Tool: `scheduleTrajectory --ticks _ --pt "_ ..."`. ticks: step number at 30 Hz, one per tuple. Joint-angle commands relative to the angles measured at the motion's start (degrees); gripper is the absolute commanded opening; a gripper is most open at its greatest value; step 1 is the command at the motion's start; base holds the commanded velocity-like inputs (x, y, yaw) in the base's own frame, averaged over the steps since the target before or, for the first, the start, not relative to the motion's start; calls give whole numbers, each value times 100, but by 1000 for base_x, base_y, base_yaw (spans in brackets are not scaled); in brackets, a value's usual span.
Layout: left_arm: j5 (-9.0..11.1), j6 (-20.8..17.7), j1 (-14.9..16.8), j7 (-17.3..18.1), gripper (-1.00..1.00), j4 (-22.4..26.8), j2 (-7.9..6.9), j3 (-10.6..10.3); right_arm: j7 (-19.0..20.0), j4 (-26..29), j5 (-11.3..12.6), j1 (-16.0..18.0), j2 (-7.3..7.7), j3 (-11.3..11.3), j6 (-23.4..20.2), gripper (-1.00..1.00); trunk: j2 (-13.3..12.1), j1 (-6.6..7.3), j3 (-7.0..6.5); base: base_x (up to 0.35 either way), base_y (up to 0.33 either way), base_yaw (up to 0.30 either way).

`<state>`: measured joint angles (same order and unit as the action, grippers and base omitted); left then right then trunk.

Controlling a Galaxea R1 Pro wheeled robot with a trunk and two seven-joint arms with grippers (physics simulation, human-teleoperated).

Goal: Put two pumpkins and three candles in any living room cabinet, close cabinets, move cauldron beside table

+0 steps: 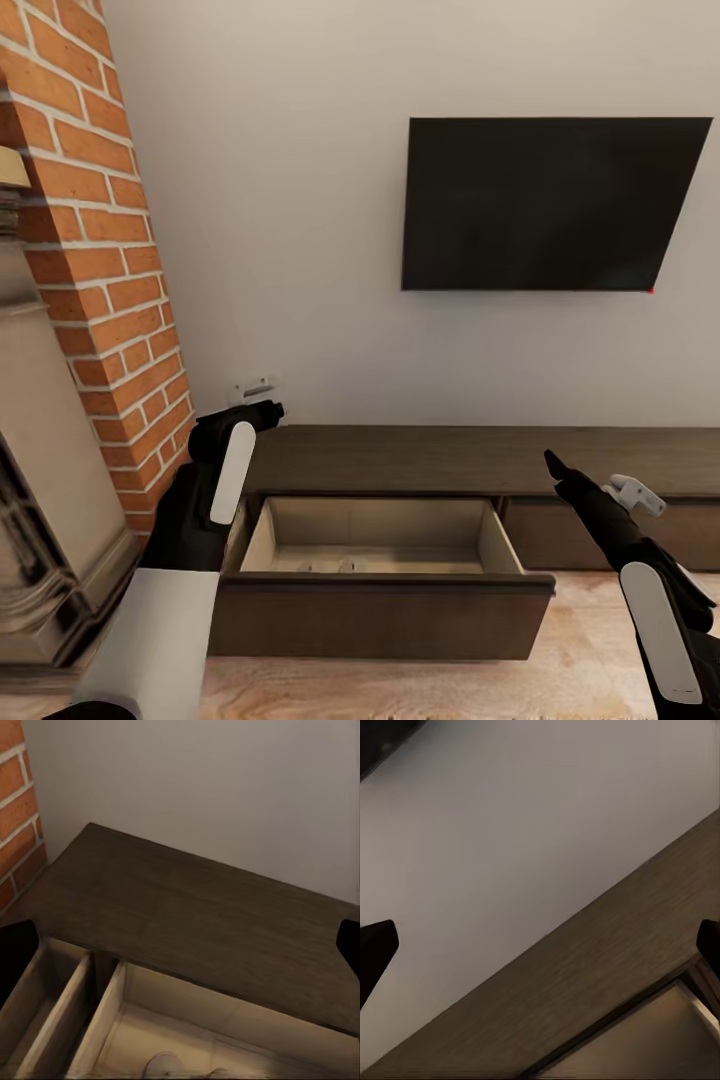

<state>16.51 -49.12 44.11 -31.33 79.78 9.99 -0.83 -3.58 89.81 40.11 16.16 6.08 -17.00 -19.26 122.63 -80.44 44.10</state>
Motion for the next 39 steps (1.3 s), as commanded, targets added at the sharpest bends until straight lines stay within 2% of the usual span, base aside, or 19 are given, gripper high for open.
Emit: scheduleTrajectory --ticks 1,8,11,20,21,25,26,27,28,29,30,31,35,37,38,39 --pt "62 -8 -42 -58 100 3 0 -5 -38 11 57 2 0 9 -9 100 -38 27 -20 -338 0 163" --pt "59 -7 -120 -58 100 2 0 -5 -37 11 -145 -5 -6 196 74 100 -319 181 -171 -338 0 82" --pt "62 -9 -129 -58 100 -1 0 -5 -37 11 -248 -13 -9 270 242 100 -440 247 -226 -338 0 12" --pt "63 -7 -153 -58 100 -14 0 -5 -39 11 -295 -21 -4 546 551 100 -801 444 -388 -338 0 2" --pt "55 15 -325 -58 100 -7 0 -13 -44 11 -388 -30 -2 748 643 100 -841 466 -406 -296 0 0" --pt "54 31 -488 -64 100 1 0 -14 -42 11 -530 -44 -3 851 856 100 -1001 554 -478 -209 0 0" --pt "49 64 -761 -72 100 25 0 -16 -71 11 -1026 -192 -5 1276 1513 100 -1041 576 -496 -19 0 0" --pt "49 68 -799 -74 100 26 0 -17 -77 11 -1111 -212 -6 1327 1583 100 -1081 598 -514 -15 0 0" --pt "48 98 -920 -72 100 27 0 -22 -98 11 -1366 -279 -14 1467 1765 100 -1121 620 -532 -8 0 0" --pt "48 127 -966 -70 100 29 0 -24 -110 11 -1446 -305 -19 1515 1818 100 -1161 642 -550 -6 0 0" --pt "47 228 -1067 -64 100 29 0 -31 -143 11 -1584 -355 -25 1619 1912 100 -1202 664 -568 -4 0 0" --pt "46 499 -1231 -46 100 29 0 -58 -224 7 -1730 -416 -31 1805 2017 100 -1242 686 -586 -2 0 0" --pt "39 1080 -1540 -33 100 29 0 -266 -472 -17 -1860 -461 -29 2173 2113 100 -1362 752 -640 -1 0 0" --pt "32 1408 -1800 -40 100 27 0 -464 -749 -37 -1905 -474 -28 2502 2143 100 -1362 752 -640 0 0 0" --pt "30 1458 -1860 -42 100 28 0 -499 -828 -41 -1915 -475 -28 2591 2147 100 -1362 752 -640 0 0 0" --pt "26 1534 -1970 -43 100 28 0 -549 -996 -56 -1939 -478 -28 2781 2153 100 -1362 752 -640 0 0 0"
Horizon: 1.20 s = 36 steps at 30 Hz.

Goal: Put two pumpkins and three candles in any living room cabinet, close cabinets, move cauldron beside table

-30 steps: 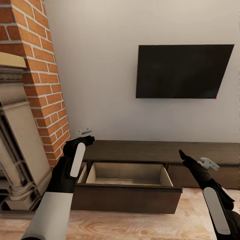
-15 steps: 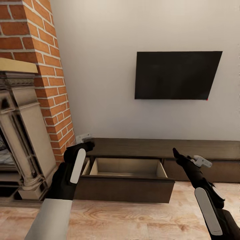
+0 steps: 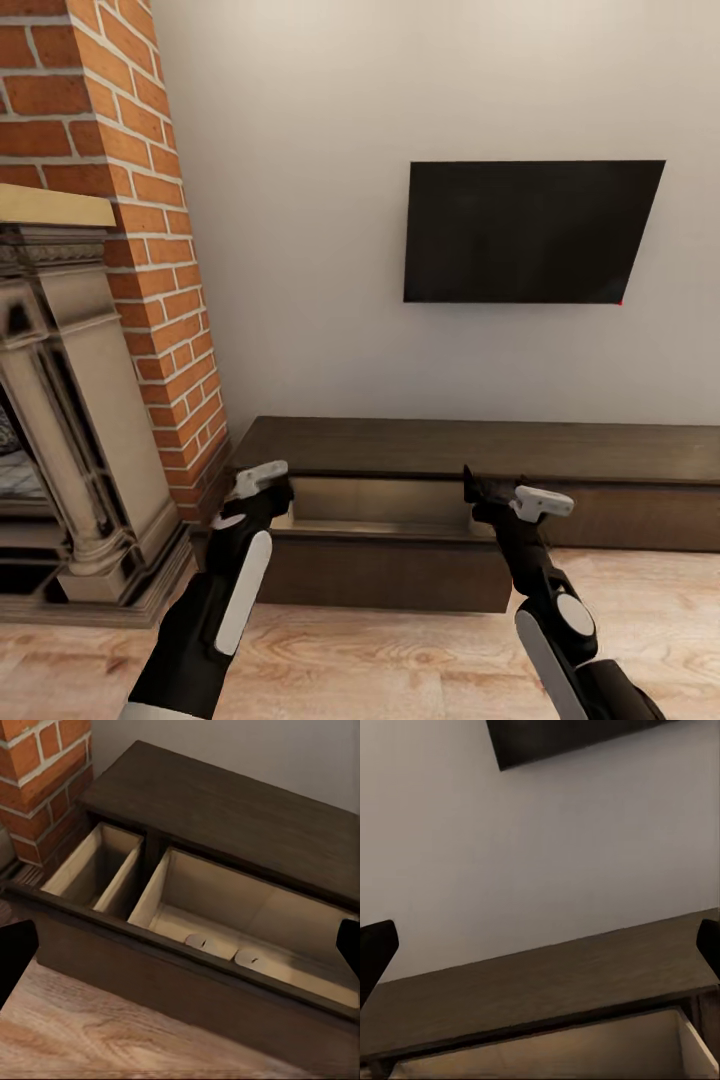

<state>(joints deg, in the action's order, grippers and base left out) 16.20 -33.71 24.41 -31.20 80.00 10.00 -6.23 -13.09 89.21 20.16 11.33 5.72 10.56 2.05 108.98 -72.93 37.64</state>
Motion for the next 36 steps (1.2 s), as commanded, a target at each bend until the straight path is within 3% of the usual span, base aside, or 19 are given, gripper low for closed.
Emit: scheduleTrajectory --ticks 1,4,7,8,9,12,13,16,18,23,36 --pt "55 22 -52 -55 100 7 0 -26 -134 -10 42 4 8 126 24 100 3 1 6 0 0 0" --pt "57 93 -235 -53 100 4 -22 -68 -542 -128 -14 2 8 523 25 100 3 1 6 0 0 0" --pt "58 220 -515 -54 100 -7 -149 -90 -1134 -443 -72 1 2 1050 24 100 3 1 6 0 0 0" --pt "60 275 -564 -54 100 -13 -177 -91 -1206 -488 -88 1 -2 1128 24 100 3 1 6 0 0 0" --pt "64 653 -741 -48 100 -48 -269 -95 -1386 -598 -161 1 -3 1342 20 100 3 1 6 0 0 0" --pt "62 1299 -908 -34 100 -313 -334 -98 -1465 -760 -209 5 -32 1449 18 100 3 1 6 0 0 0" --pt "54 1718 -962 -33 100 -653 -354 -140 -1470 -919 -227 8 -166 1474 23 100 3 1 6 0 0 0" --pt "21 2020 -989 -45 100 -1175 -377 -333 -1462 -1167 -235 9 -366 1490 57 100 3 1 6 0 0 0" --pt "-11 2242 -997 -44 100 -1521 -423 -430 -1466 -1640 -253 9 -451 1511 336 100 3 1 6 0 0 0" --pt "-12 2434 -999 -44 100 -1622 -436 -455 -1485 -1926 -268 9 -459 1842 676 100 3 1 6 0 0 0" --pt "-8 2457 -999 -48 100 -1665 -444 -458 -1469 -2094 -276 8 -469 2147 821 100 3 1 6 0 99 -129"
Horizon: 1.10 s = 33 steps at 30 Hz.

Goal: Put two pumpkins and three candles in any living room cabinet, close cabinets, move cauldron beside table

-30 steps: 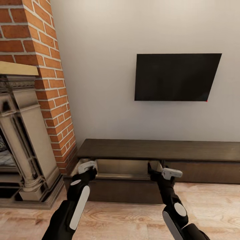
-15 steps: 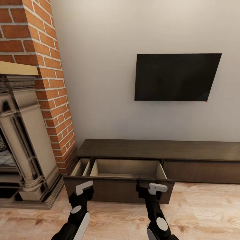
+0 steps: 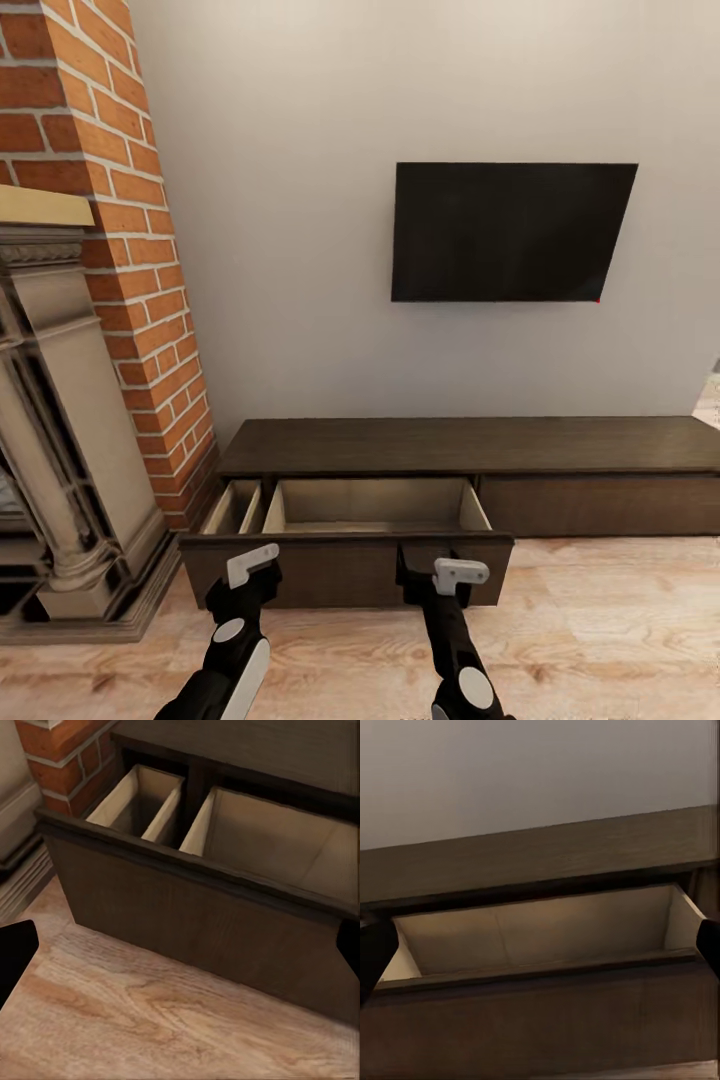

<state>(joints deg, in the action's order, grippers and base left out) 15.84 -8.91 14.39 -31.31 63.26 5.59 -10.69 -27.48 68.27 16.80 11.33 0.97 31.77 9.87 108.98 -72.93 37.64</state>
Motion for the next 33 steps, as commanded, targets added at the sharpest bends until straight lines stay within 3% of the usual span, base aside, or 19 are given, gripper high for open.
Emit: scheduleTrajectory --ticks 1,8,14,22,23,24,28,33 --pt "26 -23 2 -36 100 -24 -1 -12 -29 -33 60 8 3 42 40 100 3 1 6 0 292 -263" --pt "26 -18 2 -39 100 -72 3 -12 -29 -402 44 10 -12 71 306 100 3 1 6 -14 101 -204" --pt "19 -13 2 -47 100 -71 7 -12 -29 -540 -216 10 -23 157 339 100 3 1 6 -1 6 -18" --pt "29 -17 2 -57 100 -61 24 -13 -27 -559 -254 10 -30 188 348 100 43 -21 24 0 0 -1" --pt "31 -28 2 -50 100 -63 22 -16 -28 -560 -257 10 -59 210 348 100 83 -43 42 0 0 0" --pt "35 -75 2 -42 100 -481 22 -21 -20 -843 -346 10 -428 208 610 100 123 -65 60 0 0 0" --pt "42 -117 2 -42 100 -661 29 -25 -29 -1177 -641 10 -453 194 1069 100 284 -153 132 0 0 0" --pt "42 -101 2 -42 100 -709 29 -21 -29 -1253 -644 25 -460 190 1078 100 484 -263 221 0 0 0"
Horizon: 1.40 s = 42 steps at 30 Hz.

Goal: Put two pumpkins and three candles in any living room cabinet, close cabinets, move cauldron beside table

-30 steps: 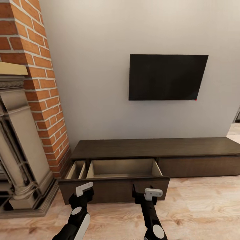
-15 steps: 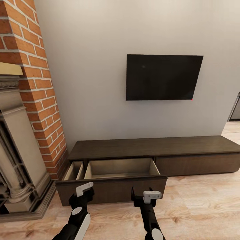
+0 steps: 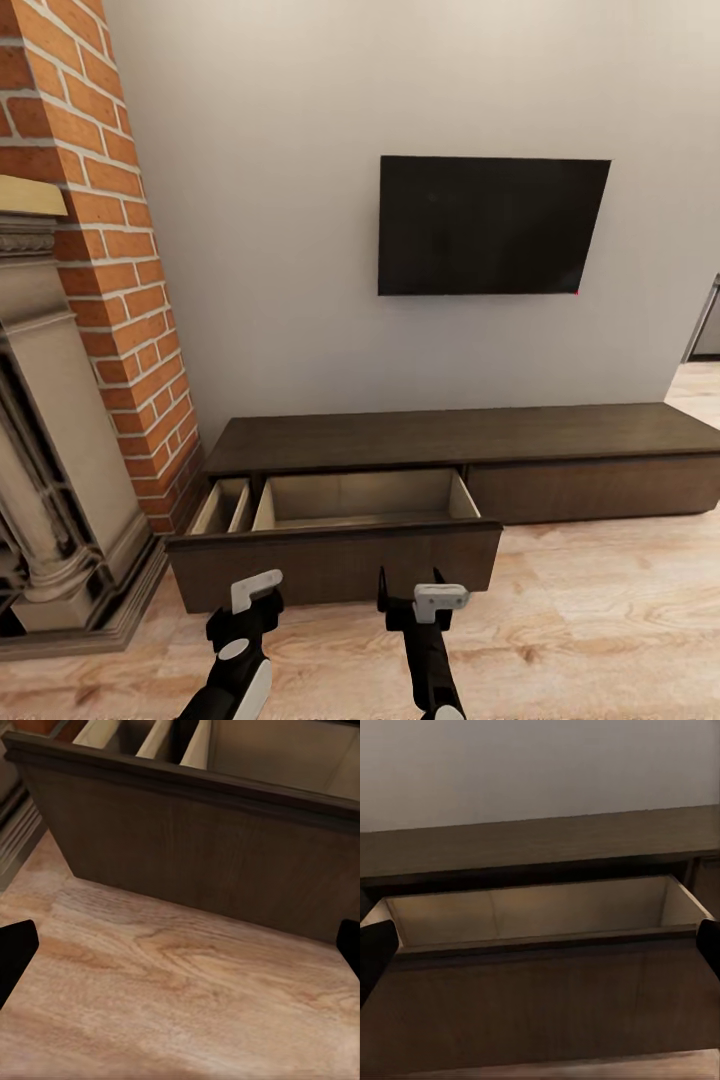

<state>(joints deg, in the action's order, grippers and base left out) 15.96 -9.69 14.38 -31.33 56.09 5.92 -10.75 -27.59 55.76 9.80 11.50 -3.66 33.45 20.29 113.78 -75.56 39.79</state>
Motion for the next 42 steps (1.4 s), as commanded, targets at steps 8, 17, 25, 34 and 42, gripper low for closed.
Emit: scheduleTrajectory --ticks 8,17,25,34,42 --pt "23 -2 3 -40 100 8 2 -15 -24 -240 -44 10 6 21 388 100 325 -176 150 0 0 0" --pt "27 -18 3 -40 100 -131 1 -17 -24 -1106 -59 281 -125 21 452 100 686 -373 312 0 0 0" --pt "44 23 0 -40 100 -786 -19 -8 -11 -2713 -15 1266 -476 21 467 100 1007 -549 455 0 0 0" --pt "83 38 59 -36 100 -1275 -69 43 -15 -2861 10 1585 -554 18 432 100 1368 -747 617 0 0 0" --pt "120 55 298 6 100 -1740 -86 47 -14 -3128 578 1607 -556 -81 422 100 1689 -922 760 0 0 0"
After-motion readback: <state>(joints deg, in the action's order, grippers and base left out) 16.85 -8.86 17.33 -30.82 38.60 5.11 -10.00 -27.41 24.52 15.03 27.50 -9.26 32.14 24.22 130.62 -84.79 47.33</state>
